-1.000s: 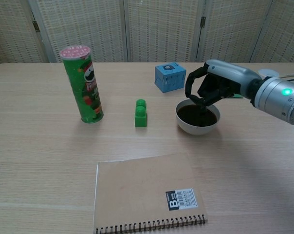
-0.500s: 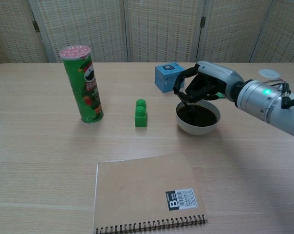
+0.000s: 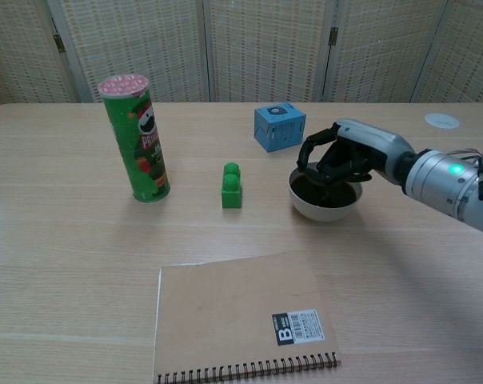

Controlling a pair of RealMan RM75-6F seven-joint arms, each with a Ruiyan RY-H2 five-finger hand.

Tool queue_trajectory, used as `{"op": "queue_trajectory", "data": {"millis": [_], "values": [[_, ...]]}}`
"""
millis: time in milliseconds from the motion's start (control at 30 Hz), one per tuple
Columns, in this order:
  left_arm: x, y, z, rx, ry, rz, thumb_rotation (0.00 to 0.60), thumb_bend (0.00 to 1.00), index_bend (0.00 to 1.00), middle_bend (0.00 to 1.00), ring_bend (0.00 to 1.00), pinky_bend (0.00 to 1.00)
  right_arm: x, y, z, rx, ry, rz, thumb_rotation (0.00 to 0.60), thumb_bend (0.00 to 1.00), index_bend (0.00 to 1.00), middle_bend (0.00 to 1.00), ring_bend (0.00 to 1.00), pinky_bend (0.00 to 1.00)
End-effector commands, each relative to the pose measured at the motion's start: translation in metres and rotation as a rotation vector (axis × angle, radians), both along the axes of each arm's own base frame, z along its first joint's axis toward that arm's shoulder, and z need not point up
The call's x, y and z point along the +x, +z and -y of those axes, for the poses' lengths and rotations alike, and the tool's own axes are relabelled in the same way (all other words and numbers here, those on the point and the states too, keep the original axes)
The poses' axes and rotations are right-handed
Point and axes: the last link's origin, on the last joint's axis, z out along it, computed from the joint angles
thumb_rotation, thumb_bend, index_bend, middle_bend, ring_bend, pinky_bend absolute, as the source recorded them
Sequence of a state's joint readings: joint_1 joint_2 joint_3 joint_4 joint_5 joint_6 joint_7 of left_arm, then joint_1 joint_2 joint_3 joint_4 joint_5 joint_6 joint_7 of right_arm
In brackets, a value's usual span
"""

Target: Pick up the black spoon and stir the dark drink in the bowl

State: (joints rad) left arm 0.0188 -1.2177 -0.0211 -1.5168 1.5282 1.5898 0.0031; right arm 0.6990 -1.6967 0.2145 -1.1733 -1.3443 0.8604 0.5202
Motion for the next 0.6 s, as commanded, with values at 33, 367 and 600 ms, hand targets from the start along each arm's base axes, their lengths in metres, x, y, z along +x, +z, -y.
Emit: {"op": "queue_trajectory", "data": {"millis": [33,367,600], "values": [[0.000,0.000,0.000,-0.001,0.000,-0.001,0.600,0.19,0.22,0.15,0.12,0.18,-0.009,0.004,0.004,-0.012,-0.015,-0.017,0.600,0.41,0.69,0.98,1.00,1.00],[-0.002,0.001,0.000,0.002,0.016,-0.008,0.600,0.19,0.22,0.15,0.12,0.18,-0.002,-0.003,0.028,-0.029,-0.025,-0.020,0.600,0.41,0.69,0.98,1.00,1.00],[-0.005,0.003,0.002,0.006,0.025,-0.010,0.600,0.19,0.22,0.15,0.12,0.18,0.015,-0.018,0.033,-0.014,-0.002,0.007,0.600,0.41,0.69,0.98,1.00,1.00]]}}
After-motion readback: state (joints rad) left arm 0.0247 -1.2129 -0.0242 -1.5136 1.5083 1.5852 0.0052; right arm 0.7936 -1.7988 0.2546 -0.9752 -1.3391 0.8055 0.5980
